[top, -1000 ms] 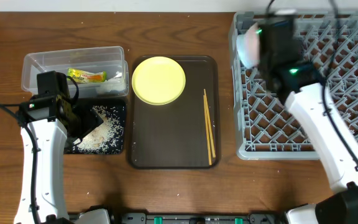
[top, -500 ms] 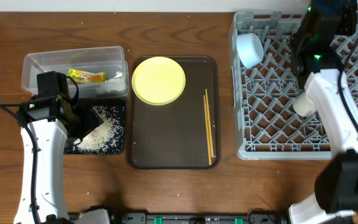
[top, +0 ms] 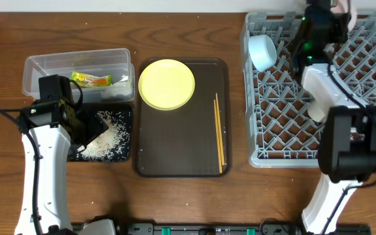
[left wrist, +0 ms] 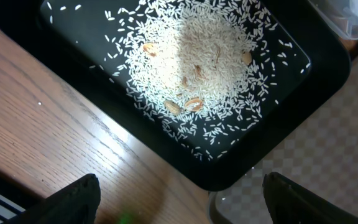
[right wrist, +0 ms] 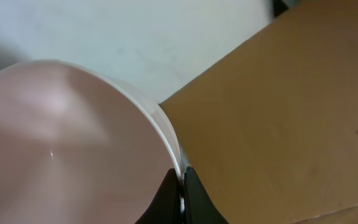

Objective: Sort waste into correct bins and load items into the dishwasher rack
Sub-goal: 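Carry the white bowl right and set it in the rack's back row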

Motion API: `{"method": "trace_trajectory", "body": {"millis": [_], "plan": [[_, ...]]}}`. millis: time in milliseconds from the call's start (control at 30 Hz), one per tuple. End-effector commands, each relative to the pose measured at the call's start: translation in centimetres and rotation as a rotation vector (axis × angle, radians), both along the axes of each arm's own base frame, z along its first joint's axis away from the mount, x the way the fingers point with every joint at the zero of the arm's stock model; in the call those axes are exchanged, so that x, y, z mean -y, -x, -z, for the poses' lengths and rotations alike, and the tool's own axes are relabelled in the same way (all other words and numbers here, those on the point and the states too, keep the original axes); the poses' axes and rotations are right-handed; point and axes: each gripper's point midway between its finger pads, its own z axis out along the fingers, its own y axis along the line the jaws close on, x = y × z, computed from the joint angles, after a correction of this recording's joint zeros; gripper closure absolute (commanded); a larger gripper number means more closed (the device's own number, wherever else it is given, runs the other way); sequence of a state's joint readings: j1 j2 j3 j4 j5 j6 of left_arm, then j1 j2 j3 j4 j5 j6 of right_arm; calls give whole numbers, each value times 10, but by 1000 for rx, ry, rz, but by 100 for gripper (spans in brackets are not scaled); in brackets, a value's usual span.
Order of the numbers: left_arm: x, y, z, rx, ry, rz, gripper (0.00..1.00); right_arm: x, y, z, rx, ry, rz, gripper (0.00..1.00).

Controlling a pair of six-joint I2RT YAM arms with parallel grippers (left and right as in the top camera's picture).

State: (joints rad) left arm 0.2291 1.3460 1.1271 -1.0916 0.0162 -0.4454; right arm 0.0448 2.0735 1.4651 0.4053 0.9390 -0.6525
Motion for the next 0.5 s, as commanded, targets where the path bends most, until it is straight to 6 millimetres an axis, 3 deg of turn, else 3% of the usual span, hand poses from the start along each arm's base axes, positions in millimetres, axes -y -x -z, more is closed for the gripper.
{"method": "trace_trajectory", "body": {"millis": [0, 467], "plan": [[-1, 1, -1, 5, 2, -10, 14, -10, -5, 16, -40, 18, -8, 99], [-1, 2, -1, 5, 2, -10, 14, -32, -8, 32, -95, 18, -47, 99]]}}
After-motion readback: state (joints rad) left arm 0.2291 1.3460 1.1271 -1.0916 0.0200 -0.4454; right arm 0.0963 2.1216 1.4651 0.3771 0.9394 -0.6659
